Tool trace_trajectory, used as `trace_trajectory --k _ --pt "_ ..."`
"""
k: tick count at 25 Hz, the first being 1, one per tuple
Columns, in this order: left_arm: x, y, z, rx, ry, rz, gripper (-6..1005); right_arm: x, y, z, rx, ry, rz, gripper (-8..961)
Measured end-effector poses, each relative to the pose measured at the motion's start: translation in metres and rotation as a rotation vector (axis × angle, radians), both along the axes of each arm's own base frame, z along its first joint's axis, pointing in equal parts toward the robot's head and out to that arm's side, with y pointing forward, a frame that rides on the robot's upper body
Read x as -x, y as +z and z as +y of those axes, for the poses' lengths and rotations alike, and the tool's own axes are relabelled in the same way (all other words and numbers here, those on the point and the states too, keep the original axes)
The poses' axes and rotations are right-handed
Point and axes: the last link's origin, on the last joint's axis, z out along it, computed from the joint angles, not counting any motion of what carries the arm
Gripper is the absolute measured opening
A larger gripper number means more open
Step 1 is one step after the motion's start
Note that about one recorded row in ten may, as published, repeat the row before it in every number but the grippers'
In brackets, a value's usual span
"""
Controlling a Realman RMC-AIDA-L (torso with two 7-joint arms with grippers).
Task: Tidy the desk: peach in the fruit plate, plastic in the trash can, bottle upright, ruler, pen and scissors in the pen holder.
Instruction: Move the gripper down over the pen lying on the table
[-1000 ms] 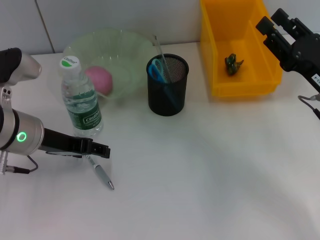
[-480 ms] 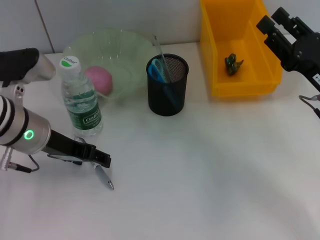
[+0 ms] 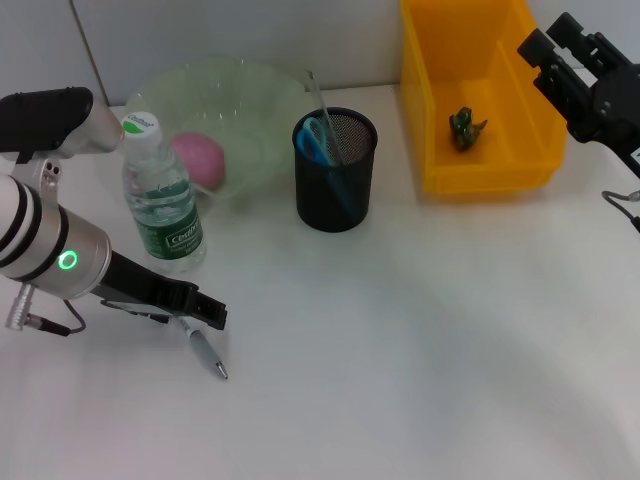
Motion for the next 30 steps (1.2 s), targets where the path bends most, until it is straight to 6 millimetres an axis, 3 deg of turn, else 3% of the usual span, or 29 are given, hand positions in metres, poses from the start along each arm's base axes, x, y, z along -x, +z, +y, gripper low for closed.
trace_trajectory --k 30 --pt "0.0023 -0.0015 0.0002 0.006 -0.002 0.021 766 -0.0014 0.0009 -0.0057 0.003 0.01 0.012 531"
